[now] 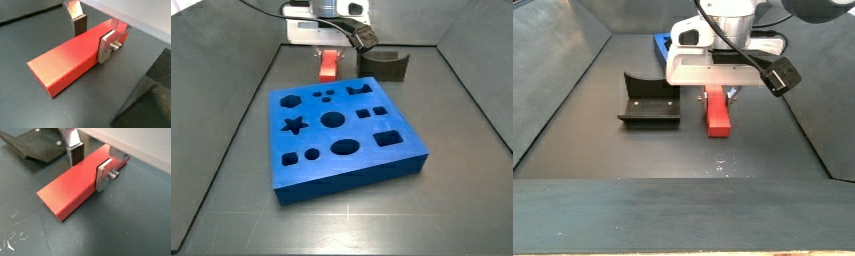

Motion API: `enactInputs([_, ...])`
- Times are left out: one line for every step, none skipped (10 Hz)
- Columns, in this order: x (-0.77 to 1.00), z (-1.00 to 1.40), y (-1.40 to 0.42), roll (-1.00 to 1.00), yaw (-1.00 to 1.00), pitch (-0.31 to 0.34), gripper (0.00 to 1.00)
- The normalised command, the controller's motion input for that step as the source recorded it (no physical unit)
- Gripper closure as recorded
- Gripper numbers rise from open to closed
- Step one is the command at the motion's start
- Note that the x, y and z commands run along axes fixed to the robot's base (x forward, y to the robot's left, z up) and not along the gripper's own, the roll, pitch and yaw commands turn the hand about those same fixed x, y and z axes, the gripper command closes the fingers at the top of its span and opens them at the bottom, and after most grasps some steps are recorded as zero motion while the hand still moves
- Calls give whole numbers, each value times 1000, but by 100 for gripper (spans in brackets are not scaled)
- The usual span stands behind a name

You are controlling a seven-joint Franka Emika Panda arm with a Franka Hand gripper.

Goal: Pick up the rectangle object. Move up. Place the rectangle object on the fixture. Regrasp the rectangle object. Move to above the board. Insert the rectangle object.
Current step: Pick up the rectangle object, then move up.

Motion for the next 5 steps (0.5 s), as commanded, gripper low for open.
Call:
enactInputs([0,0,0,0,0,0,100])
enactInputs([0,0,0,0,0,0,100])
enactInputs([0,0,0,0,0,0,100])
enactInputs([0,0,0,0,0,0,100])
enactInputs([0,961,0,0,0,0,100])
